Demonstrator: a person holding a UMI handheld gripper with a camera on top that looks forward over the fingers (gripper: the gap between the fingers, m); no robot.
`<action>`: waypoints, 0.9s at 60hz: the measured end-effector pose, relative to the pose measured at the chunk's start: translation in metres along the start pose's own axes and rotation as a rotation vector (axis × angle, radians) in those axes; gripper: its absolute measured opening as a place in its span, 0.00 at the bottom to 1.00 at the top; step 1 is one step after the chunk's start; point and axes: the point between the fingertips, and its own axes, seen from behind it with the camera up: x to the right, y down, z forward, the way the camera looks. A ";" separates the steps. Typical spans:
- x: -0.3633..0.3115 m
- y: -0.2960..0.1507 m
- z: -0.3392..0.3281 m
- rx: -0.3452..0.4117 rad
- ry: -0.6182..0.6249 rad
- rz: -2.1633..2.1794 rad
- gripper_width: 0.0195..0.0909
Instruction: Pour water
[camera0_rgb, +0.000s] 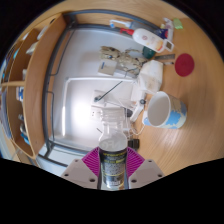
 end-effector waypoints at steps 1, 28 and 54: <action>0.003 -0.003 0.003 0.001 -0.001 0.039 0.15; 0.021 -0.029 0.023 -0.041 0.021 0.696 0.15; -0.029 -0.049 0.007 -0.069 0.021 0.073 0.16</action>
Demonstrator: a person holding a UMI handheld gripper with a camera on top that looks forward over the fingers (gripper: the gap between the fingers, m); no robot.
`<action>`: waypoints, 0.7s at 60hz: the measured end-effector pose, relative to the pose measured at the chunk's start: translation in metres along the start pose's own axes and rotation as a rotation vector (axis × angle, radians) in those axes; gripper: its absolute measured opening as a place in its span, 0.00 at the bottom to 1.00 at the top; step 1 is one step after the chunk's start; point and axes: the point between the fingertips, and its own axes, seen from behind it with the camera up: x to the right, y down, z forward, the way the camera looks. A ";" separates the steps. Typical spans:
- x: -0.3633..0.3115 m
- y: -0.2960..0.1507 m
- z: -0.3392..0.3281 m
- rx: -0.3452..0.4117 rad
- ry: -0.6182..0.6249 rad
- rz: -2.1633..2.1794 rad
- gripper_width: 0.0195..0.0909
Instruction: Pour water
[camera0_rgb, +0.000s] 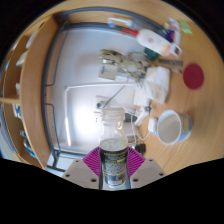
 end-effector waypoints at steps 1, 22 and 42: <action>-0.003 -0.006 -0.002 0.011 0.002 -0.060 0.15; 0.002 -0.162 -0.061 0.316 0.249 -1.124 0.18; 0.105 -0.232 -0.040 0.354 0.455 -1.373 0.19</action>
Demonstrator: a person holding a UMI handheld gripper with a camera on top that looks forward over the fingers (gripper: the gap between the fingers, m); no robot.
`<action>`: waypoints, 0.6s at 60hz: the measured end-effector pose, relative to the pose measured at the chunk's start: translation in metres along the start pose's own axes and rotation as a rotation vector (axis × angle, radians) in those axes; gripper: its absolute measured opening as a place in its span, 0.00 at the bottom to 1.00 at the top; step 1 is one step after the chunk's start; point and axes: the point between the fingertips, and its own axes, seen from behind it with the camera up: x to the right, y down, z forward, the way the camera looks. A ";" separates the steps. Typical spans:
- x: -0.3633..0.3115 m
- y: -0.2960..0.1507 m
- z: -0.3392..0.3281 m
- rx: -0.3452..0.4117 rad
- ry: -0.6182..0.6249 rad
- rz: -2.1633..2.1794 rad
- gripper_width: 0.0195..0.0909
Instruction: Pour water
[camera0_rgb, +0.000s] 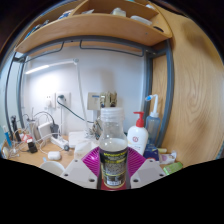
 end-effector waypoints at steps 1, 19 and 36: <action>0.001 0.004 0.002 -0.003 0.005 -0.001 0.19; 0.001 0.045 0.009 0.025 0.004 0.050 0.26; -0.009 0.079 0.000 -0.139 -0.030 -0.005 0.63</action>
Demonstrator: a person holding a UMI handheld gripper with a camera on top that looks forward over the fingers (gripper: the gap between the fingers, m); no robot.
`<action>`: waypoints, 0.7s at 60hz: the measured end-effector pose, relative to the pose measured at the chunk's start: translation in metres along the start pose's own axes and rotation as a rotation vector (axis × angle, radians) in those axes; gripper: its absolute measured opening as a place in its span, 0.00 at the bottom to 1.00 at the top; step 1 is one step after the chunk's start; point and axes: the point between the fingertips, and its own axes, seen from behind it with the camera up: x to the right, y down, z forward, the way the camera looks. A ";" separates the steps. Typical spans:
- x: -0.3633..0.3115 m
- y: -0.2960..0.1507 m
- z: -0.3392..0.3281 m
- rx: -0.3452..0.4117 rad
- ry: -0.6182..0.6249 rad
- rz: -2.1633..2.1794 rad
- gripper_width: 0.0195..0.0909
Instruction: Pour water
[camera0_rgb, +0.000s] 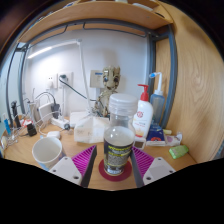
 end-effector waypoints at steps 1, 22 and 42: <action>-0.001 0.001 -0.002 -0.007 -0.006 0.004 0.63; 0.011 0.032 -0.122 -0.241 -0.091 -0.039 0.64; 0.020 -0.028 -0.186 -0.189 -0.133 -0.010 0.64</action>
